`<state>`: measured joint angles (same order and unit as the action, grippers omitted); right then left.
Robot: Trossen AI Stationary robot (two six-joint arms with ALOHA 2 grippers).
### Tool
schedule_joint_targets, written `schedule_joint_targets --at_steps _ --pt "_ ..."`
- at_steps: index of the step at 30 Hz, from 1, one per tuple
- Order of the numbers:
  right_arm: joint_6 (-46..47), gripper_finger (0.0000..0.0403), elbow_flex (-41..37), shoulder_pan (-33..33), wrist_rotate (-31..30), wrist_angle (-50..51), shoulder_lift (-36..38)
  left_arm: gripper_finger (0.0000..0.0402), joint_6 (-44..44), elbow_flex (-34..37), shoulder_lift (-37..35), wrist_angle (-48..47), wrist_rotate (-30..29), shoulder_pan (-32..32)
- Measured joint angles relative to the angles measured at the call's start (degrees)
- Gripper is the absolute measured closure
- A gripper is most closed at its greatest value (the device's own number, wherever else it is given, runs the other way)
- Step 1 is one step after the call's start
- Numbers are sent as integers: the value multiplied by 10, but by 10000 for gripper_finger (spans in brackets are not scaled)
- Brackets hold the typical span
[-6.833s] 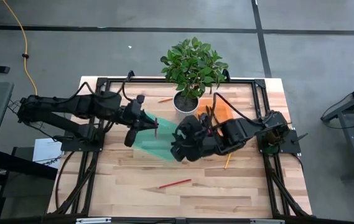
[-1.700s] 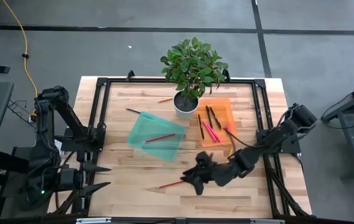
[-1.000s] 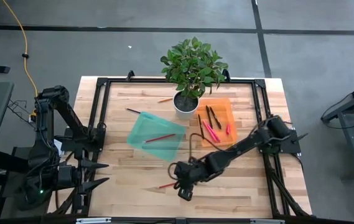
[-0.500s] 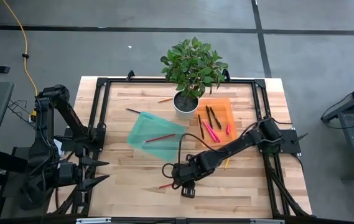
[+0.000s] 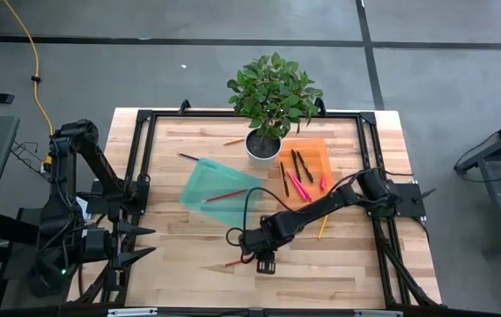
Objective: Sort pens & pencils
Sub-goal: Put the red pencil into the blue bin
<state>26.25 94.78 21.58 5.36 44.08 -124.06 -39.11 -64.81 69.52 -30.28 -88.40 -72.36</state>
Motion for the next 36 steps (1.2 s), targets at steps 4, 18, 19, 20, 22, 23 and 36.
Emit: schedule_joint_targets --at_steps 4,18,19,20,22,23,36 --pt "-6 254 0 8 7 -19 -4 229 -2 0 0 0 2 0" --pt "-16 254 0 21 -17 8 -14 229 -2 0 0 -4 3 0" --pt "-16 254 0 21 -21 11 -15 229 -2 0 0 -4 4 0" --pt "-17 254 0 21 -23 9 -17 229 -2 0 0 -4 4 0" --pt "-17 259 0 21 -30 9 -19 229 -2 0 0 -4 4 0" --pt "-18 263 0 21 -32 11 -20 229 -2 0 0 -3 6 0" --pt "-22 295 0 12 -46 9 -22 229 -3 0 0 -3 9 0"
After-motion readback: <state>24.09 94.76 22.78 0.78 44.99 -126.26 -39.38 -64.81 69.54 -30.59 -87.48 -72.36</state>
